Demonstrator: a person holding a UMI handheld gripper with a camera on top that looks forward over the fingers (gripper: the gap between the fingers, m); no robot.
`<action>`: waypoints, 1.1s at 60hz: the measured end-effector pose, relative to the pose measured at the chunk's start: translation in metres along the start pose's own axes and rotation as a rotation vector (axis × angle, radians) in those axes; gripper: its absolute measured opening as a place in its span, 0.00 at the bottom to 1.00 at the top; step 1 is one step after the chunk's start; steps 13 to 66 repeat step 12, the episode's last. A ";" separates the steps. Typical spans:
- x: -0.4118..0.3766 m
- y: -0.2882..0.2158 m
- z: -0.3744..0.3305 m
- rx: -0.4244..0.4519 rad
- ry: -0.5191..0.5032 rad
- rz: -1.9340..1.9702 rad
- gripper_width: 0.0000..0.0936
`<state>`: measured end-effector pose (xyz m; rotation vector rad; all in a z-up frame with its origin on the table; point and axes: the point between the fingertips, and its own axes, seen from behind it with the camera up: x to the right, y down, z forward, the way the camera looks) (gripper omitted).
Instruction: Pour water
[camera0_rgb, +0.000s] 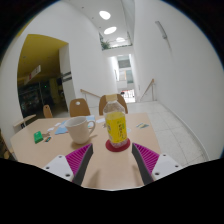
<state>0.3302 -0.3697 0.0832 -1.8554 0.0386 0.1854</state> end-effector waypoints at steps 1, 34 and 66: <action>0.002 0.006 -0.013 -0.002 0.000 0.002 0.91; 0.016 0.052 -0.128 0.016 -0.050 0.072 0.91; 0.016 0.052 -0.128 0.016 -0.050 0.072 0.91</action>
